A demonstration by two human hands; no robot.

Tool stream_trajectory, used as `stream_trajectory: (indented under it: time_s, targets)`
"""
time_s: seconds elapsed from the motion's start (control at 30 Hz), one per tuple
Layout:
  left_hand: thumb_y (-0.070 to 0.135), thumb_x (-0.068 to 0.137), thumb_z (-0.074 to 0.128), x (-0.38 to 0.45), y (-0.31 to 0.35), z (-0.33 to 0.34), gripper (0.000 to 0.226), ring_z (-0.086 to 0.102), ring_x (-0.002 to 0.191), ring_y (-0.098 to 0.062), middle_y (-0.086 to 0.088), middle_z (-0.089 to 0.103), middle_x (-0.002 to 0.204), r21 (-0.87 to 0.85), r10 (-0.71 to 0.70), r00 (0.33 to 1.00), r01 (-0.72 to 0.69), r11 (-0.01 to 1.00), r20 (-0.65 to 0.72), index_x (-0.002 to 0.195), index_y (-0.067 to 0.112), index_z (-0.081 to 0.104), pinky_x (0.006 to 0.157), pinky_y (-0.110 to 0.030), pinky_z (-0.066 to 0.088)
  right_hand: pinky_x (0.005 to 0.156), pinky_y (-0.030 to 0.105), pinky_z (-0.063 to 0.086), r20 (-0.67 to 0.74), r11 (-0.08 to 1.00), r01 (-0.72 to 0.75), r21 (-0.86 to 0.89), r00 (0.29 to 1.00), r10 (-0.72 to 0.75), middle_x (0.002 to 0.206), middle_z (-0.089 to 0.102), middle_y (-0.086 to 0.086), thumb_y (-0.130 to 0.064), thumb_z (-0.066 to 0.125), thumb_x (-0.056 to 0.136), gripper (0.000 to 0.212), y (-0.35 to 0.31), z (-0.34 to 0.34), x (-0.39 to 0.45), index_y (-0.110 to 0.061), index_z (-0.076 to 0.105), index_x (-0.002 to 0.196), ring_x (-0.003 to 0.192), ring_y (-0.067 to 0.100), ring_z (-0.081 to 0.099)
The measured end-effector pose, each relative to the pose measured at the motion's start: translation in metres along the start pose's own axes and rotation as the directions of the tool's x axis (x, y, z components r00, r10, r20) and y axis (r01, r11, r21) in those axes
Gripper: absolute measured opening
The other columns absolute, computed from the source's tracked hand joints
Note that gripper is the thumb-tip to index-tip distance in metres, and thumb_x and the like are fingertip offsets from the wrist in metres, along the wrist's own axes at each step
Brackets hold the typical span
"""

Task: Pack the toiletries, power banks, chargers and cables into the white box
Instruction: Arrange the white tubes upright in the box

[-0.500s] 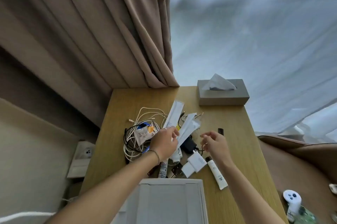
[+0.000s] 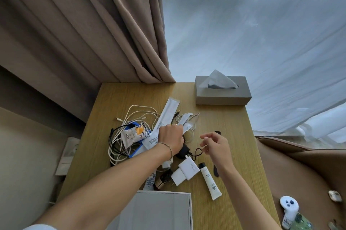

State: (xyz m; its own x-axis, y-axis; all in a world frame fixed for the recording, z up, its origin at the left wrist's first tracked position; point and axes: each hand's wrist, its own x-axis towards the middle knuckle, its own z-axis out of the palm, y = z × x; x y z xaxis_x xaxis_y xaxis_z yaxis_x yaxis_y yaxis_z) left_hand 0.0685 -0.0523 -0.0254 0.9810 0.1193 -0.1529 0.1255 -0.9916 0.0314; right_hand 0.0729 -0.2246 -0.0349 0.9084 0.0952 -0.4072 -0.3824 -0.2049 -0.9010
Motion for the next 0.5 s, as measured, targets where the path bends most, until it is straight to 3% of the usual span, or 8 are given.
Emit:
stream_trajectory:
  time_s: [0.13,0.3,0.4,0.5]
  targets:
    - [0.024,0.096,0.052,-0.009,-0.012,-0.008,0.008,0.065,0.082,-0.025,0.0,0.066,0.087,-0.188,-0.038,0.996,0.023,0.982,-0.081,0.097,0.022,0.059,0.065,-0.033,0.05,0.062,0.028,0.051,0.019,0.999,0.005,-0.034,1.0,-0.004,0.076,0.071,0.008,-0.009,0.055,0.095,0.02,-0.002,0.003,0.005,-0.017,0.073,0.091,0.065,0.015,0.063]
    - [0.021,0.095,0.051,-0.025,-0.031,-0.019,0.017,0.049,0.059,-0.018,0.003,0.051,0.066,-0.469,-0.198,0.97,0.111,0.876,-0.139,0.079,0.02,0.043,0.047,-0.03,0.03,0.061,0.024,0.05,0.064,0.995,0.041,-0.089,0.997,-0.036,0.076,0.071,0.007,-0.007,0.054,0.095,0.02,-0.016,0.016,0.016,-0.015,0.072,0.09,0.065,0.013,0.062]
    - [0.02,0.098,0.051,-0.035,-0.042,-0.028,0.009,0.062,0.067,-0.022,-0.002,0.064,0.077,-0.708,-0.347,0.931,0.169,0.686,-0.114,0.089,0.019,0.051,0.053,-0.038,0.047,0.06,0.024,0.049,0.101,0.991,0.054,-0.124,0.994,-0.042,0.078,0.072,0.007,-0.008,0.053,0.096,0.02,-0.026,0.032,0.027,-0.015,0.07,0.09,0.066,0.014,0.063]
    - [0.021,0.101,0.053,-0.045,-0.051,-0.042,0.007,0.066,0.084,-0.012,0.008,0.067,0.091,-0.884,-0.474,0.88,0.194,0.425,-0.035,0.102,0.025,0.058,0.065,-0.032,0.053,0.062,0.027,0.052,0.13,0.971,0.042,-0.236,0.991,-0.011,0.081,0.073,0.004,-0.015,0.055,0.097,0.015,-0.03,0.055,0.042,-0.016,0.07,0.094,0.069,0.013,0.067]
